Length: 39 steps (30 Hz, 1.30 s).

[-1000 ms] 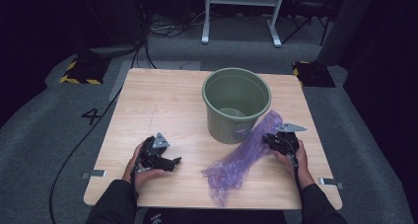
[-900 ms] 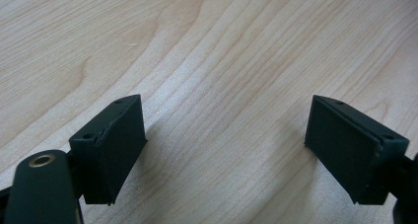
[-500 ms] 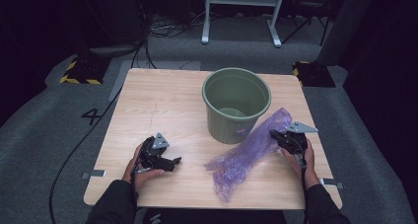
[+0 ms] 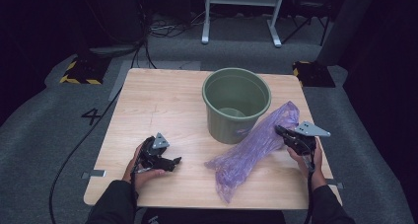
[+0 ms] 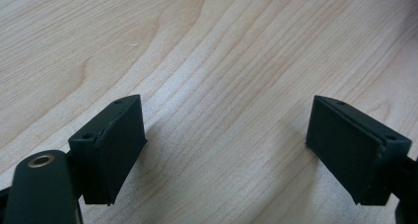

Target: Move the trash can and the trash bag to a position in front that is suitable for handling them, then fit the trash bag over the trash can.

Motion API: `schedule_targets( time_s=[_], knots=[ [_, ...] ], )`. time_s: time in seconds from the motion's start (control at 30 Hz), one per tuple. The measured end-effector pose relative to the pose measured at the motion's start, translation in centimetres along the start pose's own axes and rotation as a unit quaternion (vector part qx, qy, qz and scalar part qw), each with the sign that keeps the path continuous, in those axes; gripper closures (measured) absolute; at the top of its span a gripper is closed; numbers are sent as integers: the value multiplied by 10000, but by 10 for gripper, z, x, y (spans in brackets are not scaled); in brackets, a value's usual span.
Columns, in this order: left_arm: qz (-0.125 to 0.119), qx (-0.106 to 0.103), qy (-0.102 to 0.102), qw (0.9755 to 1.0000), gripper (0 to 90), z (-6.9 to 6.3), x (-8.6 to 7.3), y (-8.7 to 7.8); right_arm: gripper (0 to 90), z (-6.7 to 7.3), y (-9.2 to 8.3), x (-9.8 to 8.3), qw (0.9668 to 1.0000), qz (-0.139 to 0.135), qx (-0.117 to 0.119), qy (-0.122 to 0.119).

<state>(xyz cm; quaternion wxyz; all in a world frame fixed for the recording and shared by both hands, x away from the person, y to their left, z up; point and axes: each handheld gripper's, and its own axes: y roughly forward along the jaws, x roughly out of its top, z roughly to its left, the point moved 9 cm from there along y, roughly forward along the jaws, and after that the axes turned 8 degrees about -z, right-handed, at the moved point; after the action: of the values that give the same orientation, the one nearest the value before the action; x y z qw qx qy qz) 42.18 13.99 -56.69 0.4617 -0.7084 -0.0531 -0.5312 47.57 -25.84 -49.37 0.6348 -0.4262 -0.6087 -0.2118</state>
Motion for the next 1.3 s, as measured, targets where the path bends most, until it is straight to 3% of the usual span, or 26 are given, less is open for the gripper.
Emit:
schedule_targets(
  time_s=[0.63, 0.87, 0.97, 1.03, 1.13, 1.3],
  knots=[
    [5, 9, 19, 10000, 144, 0, 0, 0, 882, 20, -8, 27, 9984, -421, 257, -270],
    [2, 30, -39, 10000, 144, -1, 0, 0, 882, 28, -8, 33, 9977, -456, 279, -423],
    [133, 14, -79, 9999, 160, -3, 1, -2, 882, 32, -11, 40, 9969, -531, 289, -507],
    [8, -161, -179, 9997, 160, -7, 6, -3, 882, 33, -12, 41, 9968, -548, 282, -517],
    [-242, -250, -217, 9992, 162, -14, 19, -9, 882, 35, -12, 45, 9965, -577, 300, -527],
    [-636, -509, -138, 9966, 165, -35, 47, -21, 882, 38, -13, 51, 9956, -640, 322, -602]
  ],
)
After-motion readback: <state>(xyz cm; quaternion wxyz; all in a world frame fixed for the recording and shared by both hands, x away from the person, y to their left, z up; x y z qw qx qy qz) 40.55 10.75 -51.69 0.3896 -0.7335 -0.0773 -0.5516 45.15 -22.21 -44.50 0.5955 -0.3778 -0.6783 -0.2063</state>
